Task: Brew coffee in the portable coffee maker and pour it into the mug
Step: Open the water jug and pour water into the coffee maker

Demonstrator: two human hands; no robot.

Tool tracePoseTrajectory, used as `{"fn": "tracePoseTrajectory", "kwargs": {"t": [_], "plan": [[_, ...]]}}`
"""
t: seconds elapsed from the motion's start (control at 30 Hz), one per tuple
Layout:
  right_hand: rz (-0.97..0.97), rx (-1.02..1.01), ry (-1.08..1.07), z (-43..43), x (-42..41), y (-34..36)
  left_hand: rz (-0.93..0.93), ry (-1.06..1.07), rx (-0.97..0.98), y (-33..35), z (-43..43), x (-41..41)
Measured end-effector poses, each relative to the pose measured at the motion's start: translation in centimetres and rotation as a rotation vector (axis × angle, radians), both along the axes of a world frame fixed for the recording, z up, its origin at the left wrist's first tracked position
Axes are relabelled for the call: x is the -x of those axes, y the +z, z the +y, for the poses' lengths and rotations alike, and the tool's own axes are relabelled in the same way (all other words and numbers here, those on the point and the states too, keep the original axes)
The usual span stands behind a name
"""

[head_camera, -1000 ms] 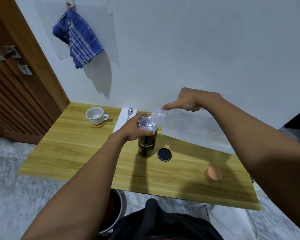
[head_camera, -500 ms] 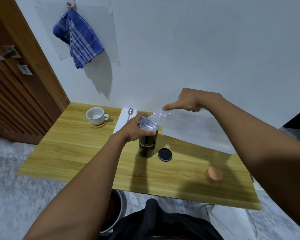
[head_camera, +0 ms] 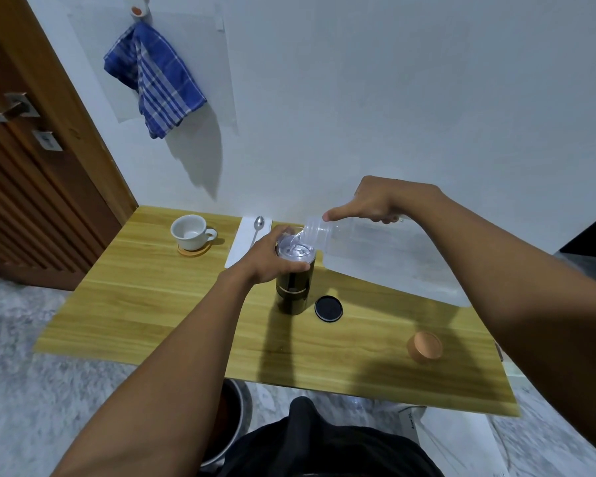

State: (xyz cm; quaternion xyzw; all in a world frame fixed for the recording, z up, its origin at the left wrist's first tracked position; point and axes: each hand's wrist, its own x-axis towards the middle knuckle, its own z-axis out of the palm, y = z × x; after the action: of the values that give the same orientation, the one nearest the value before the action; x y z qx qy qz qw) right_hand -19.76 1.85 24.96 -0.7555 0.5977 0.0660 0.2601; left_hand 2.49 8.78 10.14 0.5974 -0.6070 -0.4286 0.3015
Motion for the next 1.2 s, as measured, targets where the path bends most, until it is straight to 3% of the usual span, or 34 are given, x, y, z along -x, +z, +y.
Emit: {"fn": "tracePoseTrajectory", "kwargs": {"t": [1.2], "plan": [[-0.011, -0.023, -0.015, 0.21, 0.43, -0.16, -0.003, 0.012, 0.004, 0.02, 0.07, -0.03]]}}
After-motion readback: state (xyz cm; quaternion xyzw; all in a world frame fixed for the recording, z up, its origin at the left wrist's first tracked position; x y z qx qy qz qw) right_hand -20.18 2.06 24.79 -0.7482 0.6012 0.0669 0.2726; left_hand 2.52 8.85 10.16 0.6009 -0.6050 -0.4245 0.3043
